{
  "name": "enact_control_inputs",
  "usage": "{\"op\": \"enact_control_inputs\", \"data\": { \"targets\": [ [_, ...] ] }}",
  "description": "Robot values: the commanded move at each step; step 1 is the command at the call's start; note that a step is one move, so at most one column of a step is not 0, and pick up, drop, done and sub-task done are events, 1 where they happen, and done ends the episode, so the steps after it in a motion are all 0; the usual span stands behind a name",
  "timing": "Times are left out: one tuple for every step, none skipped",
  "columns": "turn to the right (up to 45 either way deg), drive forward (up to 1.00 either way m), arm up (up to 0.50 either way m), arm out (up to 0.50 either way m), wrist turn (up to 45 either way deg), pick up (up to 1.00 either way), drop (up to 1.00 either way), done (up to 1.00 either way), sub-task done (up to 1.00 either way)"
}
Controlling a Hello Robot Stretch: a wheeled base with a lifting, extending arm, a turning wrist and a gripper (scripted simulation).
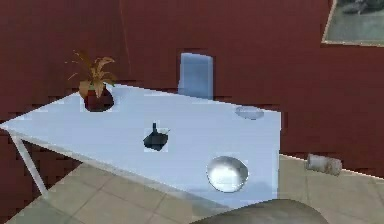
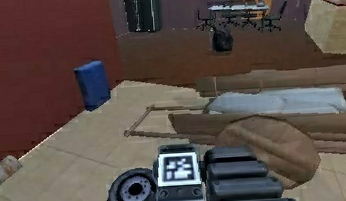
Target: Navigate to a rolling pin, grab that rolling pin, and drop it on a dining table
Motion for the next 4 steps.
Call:
{"op": "enact_control_inputs", "data": {
  "targets": [
    [45.0,0.00,0.00,0.00,0.0,0.00,0.00,0.00,0.00],
    [45.0,0.00,0.00,0.00,0.0,0.00,0.00,0.00,0.00],
    [9.0,0.00,0.00,0.00,0.0,0.00,0.00,0.00,0.00],
    [-45.0,0.00,0.00,0.00,0.0,0.00,0.00,0.00,0.00]
  ]
}}
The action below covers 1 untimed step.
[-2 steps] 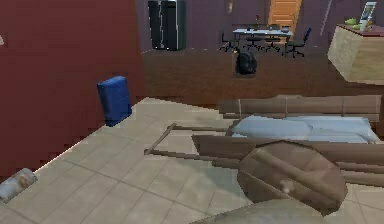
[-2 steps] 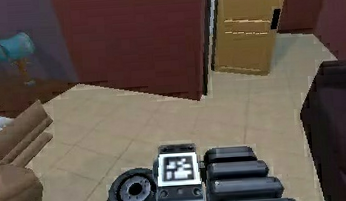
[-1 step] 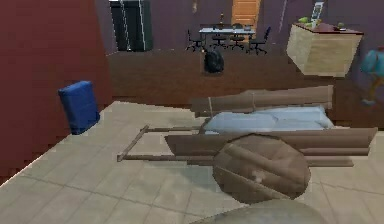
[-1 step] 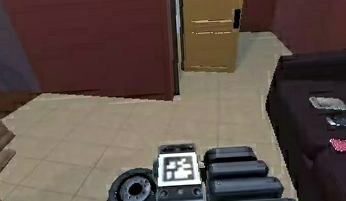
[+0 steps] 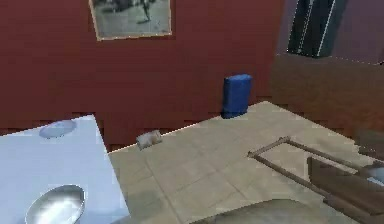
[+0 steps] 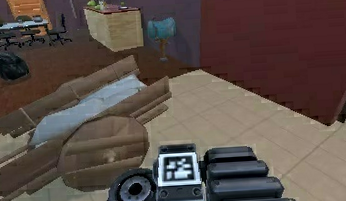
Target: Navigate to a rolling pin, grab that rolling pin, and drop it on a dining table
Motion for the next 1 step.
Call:
{"op": "enact_control_inputs", "data": {
  "targets": [
    [-45.0,0.00,0.00,0.00,0.0,0.00,0.00,0.00,0.00]
  ]
}}
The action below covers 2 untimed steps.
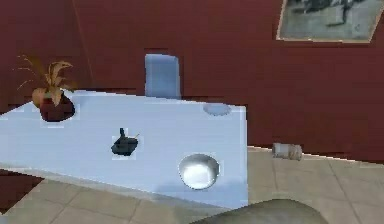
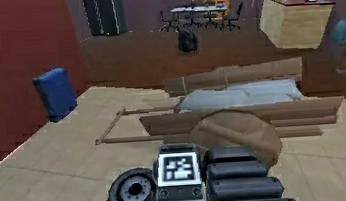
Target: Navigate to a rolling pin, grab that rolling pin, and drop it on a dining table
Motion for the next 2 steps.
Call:
{"op": "enact_control_inputs", "data": {
  "targets": [
    [-9.0,0.00,0.00,0.00,0.0,0.00,0.00,0.00,0.00],
    [45.0,0.00,0.00,0.00,0.0,0.00,0.00,0.00,0.00]
  ]
}}
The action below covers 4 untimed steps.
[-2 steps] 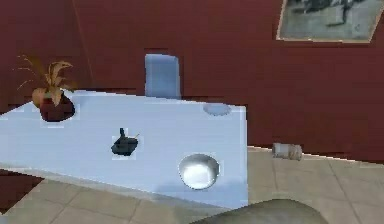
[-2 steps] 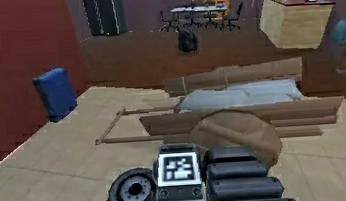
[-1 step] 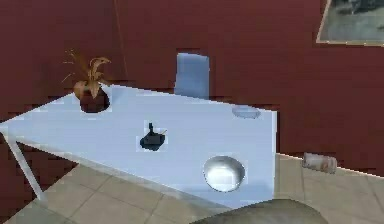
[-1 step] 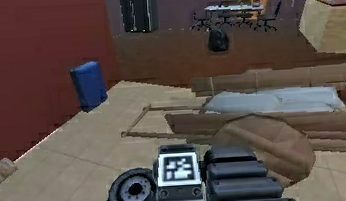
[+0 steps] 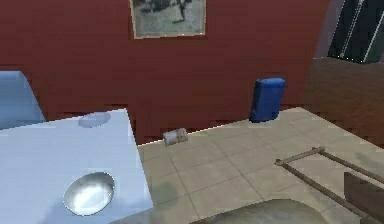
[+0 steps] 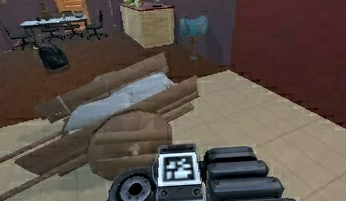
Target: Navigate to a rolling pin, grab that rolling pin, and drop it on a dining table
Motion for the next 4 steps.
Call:
{"op": "enact_control_inputs", "data": {
  "targets": [
    [9.0,0.00,0.00,0.00,0.0,0.00,0.00,0.00,0.00],
    [0.0,0.55,0.00,0.00,0.0,0.00,0.00,0.00,0.00],
    [-30.0,0.00,0.00,0.00,0.0,0.00,0.00,0.00,0.00],
    [0.0,0.75,0.00,0.00,0.0,0.00,0.00,0.00,0.00]
  ]
}}
